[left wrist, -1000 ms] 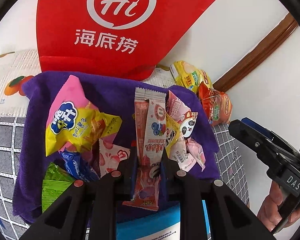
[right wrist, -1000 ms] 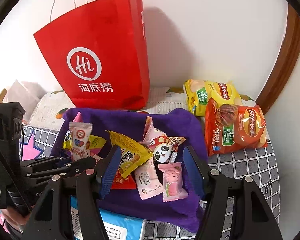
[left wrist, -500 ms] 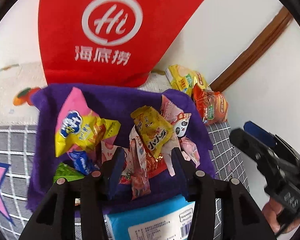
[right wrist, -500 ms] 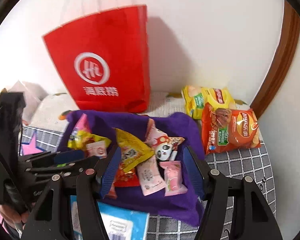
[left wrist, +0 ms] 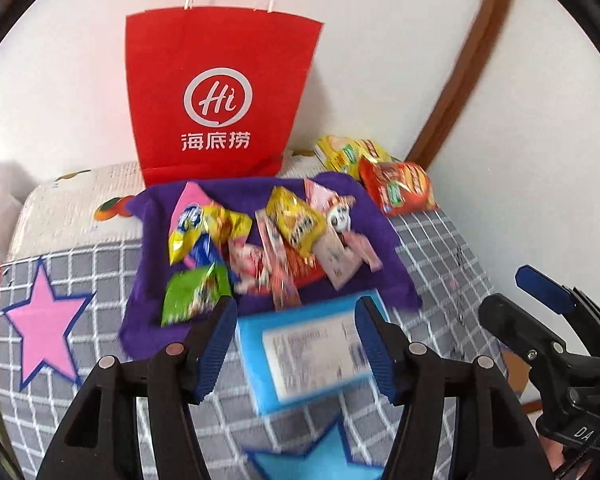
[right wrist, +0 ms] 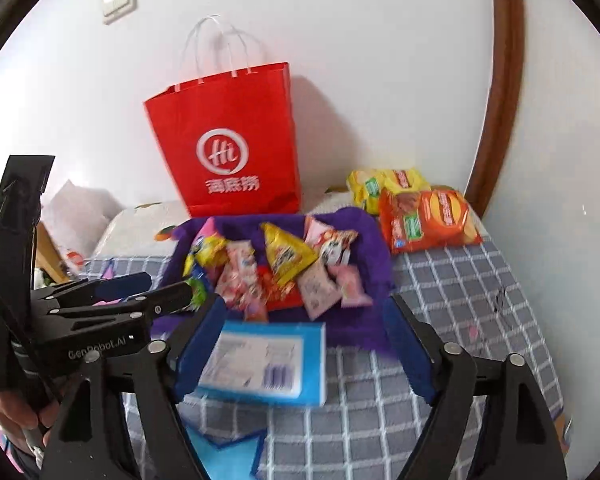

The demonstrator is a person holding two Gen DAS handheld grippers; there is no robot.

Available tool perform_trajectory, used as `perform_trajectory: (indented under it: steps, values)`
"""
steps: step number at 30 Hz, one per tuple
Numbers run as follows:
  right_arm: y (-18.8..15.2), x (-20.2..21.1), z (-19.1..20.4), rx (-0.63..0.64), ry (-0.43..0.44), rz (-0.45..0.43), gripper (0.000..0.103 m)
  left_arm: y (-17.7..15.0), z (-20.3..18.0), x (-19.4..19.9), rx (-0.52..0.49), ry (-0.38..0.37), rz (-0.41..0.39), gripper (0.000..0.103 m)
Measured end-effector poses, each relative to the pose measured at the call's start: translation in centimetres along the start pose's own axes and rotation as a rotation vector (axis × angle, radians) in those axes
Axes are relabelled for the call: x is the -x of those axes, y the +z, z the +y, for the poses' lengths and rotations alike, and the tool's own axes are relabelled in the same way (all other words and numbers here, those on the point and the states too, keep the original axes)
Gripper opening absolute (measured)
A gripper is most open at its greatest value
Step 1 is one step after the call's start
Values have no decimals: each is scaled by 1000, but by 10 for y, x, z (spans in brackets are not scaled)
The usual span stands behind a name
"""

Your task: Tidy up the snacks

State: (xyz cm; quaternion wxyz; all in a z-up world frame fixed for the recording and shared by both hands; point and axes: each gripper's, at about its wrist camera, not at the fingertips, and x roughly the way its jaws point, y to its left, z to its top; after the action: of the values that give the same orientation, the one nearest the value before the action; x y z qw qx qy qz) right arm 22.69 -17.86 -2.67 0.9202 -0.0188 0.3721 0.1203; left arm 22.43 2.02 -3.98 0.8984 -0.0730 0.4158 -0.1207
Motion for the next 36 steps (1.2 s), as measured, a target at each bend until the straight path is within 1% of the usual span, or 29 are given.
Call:
perform_trajectory:
  steps: [2, 6, 8, 9, 12, 14, 16, 18, 21, 26, 30, 36]
  values:
    - [-13, 9, 3, -10, 5, 7, 84, -20, -3, 16, -14, 38, -20, 61]
    - [-43, 32, 8, -22, -17, 15, 85, -48, -6, 42, -20, 95, -58, 65]
    - [-58, 48, 13, -8, -33, 11, 89, -63, -5, 59, -4, 141, -104, 68]
    - [-62, 52, 14, -2, -40, 7, 92, -68, -6, 66, 2, 154, -118, 71]
    - [-79, 77, 18, 15, -74, -45, 96, -85, -10, 88, 1, 147, -144, 77]
    - [-89, 93, 19, 9, -72, -68, 101, -95, -13, 105, 8, 139, -166, 80]
    - [-96, 105, 18, -4, -58, -81, 102, -105, -18, 120, 12, 148, -189, 92]
    - [-102, 114, 16, -26, -52, -86, 103, -114, -22, 133, 14, 157, -216, 96]
    - [-109, 123, 13, -47, -49, -83, 103, -124, -26, 148, 16, 163, -244, 98]
    - [-112, 131, 17, -20, -94, -97, 103, -131, -32, 164, 18, 168, -266, 99]
    - [-115, 131, 18, -17, -94, -98, 103, -131, -35, 165, 13, 186, -269, 99]
    - [-118, 127, 19, -14, -146, -101, 103, -134, -36, 165, 5, 199, -271, 99]
